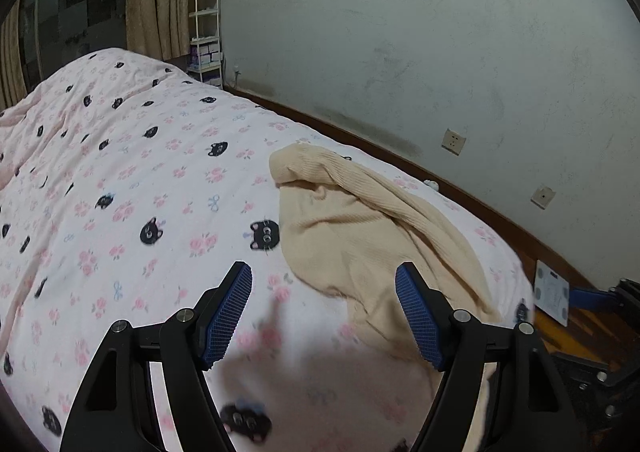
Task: Fold clothes
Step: 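Lower the left gripper onto the beige sweater and close on its edge, then lift the beige sweater with the left gripper and drag it across the bed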
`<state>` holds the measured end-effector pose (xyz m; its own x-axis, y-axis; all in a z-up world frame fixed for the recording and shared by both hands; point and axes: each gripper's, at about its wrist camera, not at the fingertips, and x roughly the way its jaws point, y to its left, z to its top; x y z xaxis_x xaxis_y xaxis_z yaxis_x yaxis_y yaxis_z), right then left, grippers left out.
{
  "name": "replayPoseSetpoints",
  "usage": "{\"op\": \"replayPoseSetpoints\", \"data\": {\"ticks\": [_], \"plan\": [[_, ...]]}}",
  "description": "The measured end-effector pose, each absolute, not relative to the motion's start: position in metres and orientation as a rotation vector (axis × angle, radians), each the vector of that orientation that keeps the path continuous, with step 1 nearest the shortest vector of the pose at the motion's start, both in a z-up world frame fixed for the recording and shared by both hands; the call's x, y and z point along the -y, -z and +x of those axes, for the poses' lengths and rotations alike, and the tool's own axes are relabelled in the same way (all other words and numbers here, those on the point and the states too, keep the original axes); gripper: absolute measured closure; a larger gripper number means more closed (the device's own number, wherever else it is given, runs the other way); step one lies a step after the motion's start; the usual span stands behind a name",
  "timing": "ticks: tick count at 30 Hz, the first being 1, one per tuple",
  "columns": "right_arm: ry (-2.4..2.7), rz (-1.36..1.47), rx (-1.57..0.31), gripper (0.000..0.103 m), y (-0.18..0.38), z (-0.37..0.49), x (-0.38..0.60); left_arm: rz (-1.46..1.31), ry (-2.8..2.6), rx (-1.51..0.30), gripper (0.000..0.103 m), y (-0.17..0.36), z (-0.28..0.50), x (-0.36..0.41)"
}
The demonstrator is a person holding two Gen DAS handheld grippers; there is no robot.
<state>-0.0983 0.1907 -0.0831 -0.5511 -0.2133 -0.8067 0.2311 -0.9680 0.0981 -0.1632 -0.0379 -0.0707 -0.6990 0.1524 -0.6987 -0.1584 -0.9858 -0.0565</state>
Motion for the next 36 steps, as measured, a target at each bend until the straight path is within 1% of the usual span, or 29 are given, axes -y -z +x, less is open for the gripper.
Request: {"op": "replayPoseSetpoints", "data": {"ticks": [7, 11, 13, 15, 17, 19, 21, 22, 24, 36], "plan": [[2.562, 1.370, -0.006, 0.021, 0.092, -0.108, -0.197, -1.191, -2.698, 0.064, 0.034, 0.088, -0.187, 0.048], [2.557, 1.381, -0.001, 0.021, 0.095, -0.112, -0.198, -1.211, -2.668, 0.097, 0.037, 0.095, -0.193, 0.048], [2.554, 1.384, -0.002, 0.021, 0.096, -0.113, -0.196, -1.228, -2.652, 0.112, 0.045, 0.098, -0.197, 0.049], [2.550, 1.385, -0.007, 0.020, 0.097, -0.113, -0.195, -1.246, -2.631, 0.136, 0.058, 0.101, -0.199, 0.050], [2.548, 1.385, -0.012, 0.020, 0.097, -0.113, -0.194, -1.256, -2.611, 0.164, 0.063, 0.103, -0.201, 0.050], [2.547, 1.387, -0.016, 0.021, 0.097, -0.114, -0.193, -1.261, -2.608, 0.176, 0.065, 0.105, -0.202, 0.049], [2.546, 1.392, -0.013, 0.020, 0.098, -0.114, -0.193, -1.267, -2.608, 0.184, 0.086, 0.105, -0.202, 0.049], [2.545, 1.395, -0.010, 0.020, 0.099, -0.115, -0.194, -1.267, -2.603, 0.203, 0.089, 0.105, -0.202, 0.051], [2.544, 1.400, -0.007, 0.020, 0.099, -0.115, -0.194, -1.261, -2.593, 0.240, 0.093, 0.103, -0.202, 0.053], [2.536, 1.397, -0.018, 0.021, 0.100, -0.114, -0.185, -1.173, -2.684, 0.358, 0.095, 0.069, -0.181, 0.092]]}}
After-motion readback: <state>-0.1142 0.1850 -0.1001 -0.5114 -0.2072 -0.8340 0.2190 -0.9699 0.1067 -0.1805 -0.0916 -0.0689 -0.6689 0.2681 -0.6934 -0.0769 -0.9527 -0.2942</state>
